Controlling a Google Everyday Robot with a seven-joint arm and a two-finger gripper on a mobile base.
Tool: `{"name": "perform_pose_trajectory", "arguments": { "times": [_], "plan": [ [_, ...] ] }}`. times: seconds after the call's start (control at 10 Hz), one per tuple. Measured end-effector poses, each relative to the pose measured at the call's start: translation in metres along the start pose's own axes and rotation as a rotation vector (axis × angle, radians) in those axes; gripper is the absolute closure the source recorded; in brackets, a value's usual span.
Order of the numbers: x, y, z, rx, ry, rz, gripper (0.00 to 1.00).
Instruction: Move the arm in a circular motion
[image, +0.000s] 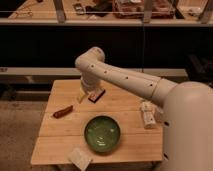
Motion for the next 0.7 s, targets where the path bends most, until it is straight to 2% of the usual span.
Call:
{"name": "perform_pose_trajectory", "arguments": {
  "times": [0.1,0.3,0.5,0.7],
  "plan": [
    [0.015,0.020,0.000,-0.006,0.012,0.028,0.20],
    [0.020,0.079,0.002,-0.036,0.024,0.127,0.20],
    [0.004,0.139,-0.003,-0.076,0.034,0.236,0.20],
    [-0.032,0.206,-0.020,-0.122,0.056,0.380,0.20]
  ]
}}
